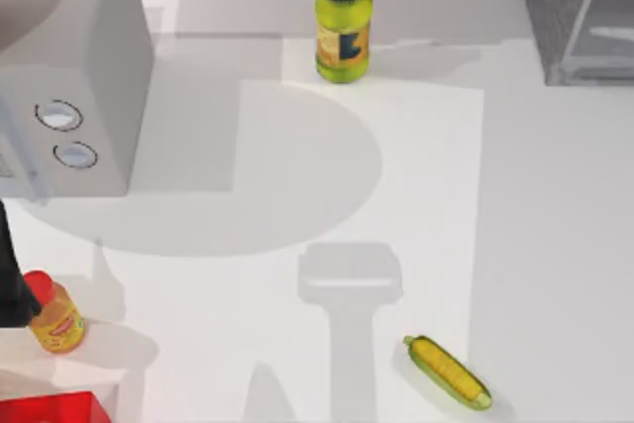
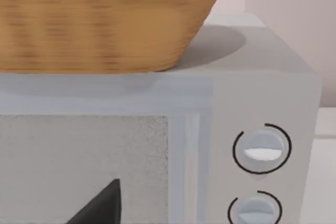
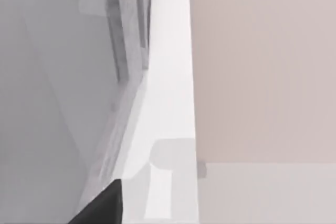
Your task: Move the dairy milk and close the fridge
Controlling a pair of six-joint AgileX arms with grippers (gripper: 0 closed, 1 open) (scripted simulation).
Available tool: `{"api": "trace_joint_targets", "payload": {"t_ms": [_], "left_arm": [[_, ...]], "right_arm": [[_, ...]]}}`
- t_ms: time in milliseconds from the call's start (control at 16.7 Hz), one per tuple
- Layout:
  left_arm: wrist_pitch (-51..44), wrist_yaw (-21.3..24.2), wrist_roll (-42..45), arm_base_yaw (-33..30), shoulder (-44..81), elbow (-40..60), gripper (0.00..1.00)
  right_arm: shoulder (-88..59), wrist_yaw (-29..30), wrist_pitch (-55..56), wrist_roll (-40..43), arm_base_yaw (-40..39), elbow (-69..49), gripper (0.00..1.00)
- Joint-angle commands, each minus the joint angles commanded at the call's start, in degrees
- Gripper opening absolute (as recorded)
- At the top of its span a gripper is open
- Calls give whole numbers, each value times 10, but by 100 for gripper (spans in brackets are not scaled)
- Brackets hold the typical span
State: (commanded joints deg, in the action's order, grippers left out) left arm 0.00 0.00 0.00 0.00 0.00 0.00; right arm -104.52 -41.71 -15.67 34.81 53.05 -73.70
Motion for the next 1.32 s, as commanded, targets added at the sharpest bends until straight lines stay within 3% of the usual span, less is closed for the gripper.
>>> {"api": "trace_joint_targets", "payload": {"t_ms": [420,720,1080,1320], "left_arm": [[0,0,0,0,0,0,100],[0,0,0,0,0,0,100],[0,0,0,0,0,0,100],[0,0,0,0,0,0,100]], "right_arm": [[10,22,20,-34,-34,12,100],[50,147,83,-139,-163,45,100],[66,341,122,-258,-416,113,100],[104,410,169,-335,-507,159,100]]}}
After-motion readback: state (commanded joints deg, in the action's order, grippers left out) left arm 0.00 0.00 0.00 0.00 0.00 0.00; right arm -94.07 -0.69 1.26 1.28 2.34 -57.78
